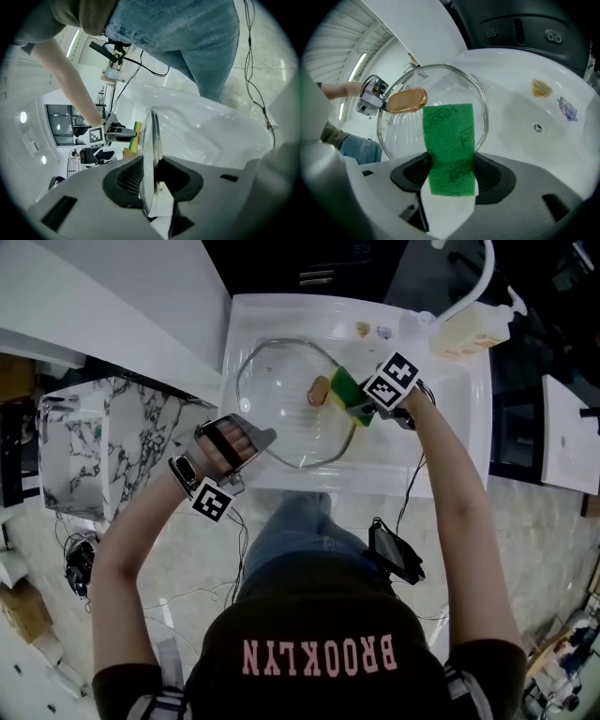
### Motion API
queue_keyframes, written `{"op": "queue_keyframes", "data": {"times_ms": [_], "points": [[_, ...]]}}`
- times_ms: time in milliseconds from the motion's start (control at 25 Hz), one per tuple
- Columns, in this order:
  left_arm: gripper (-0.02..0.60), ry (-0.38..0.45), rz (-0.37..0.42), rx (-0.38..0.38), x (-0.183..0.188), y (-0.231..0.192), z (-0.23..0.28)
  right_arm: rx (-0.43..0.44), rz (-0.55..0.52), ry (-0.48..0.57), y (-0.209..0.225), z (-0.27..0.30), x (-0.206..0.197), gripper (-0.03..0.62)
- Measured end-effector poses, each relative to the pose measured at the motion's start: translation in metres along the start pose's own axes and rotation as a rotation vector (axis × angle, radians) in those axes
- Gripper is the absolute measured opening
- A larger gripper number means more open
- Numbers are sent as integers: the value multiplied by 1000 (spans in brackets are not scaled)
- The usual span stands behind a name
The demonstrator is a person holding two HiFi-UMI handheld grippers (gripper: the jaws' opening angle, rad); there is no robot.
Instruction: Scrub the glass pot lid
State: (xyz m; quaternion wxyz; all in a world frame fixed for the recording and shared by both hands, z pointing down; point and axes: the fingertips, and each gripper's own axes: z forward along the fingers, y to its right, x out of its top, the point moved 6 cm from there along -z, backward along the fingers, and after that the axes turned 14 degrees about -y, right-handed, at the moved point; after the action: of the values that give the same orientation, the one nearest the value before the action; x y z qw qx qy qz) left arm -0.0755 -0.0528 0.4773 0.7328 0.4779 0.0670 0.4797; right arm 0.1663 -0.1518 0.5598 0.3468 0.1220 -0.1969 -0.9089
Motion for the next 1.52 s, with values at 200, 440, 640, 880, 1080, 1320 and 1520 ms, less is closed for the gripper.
{"op": "queue_keyframes", "data": {"times_ms": [200, 440, 640, 880, 1080, 1320, 1520], "points": [[103, 1, 6, -1, 0, 2, 3, -159, 81, 60, 25, -14, 8, 276], [104, -22, 8, 5, -2, 5, 4, -204, 48, 275, -18, -95, 37, 277], [105, -40, -1, 11, 1, 6, 4, -222, -105, 346, -99, -139, 76, 278], [106, -50, 4, 22, 1, 4, 5, -183, -150, 315, -150, -117, 109, 278], [104, -55, 16, 33, 1, 2, 4, -179, -176, 254, -169, -79, 131, 278], [104, -45, 35, 40, 2, 0, 4, -211, -194, 30, -166, -38, 147, 278], [107, -43, 48, 35, 1, 4, 3, -201, -226, -44, -166, -33, 158, 278]]}}
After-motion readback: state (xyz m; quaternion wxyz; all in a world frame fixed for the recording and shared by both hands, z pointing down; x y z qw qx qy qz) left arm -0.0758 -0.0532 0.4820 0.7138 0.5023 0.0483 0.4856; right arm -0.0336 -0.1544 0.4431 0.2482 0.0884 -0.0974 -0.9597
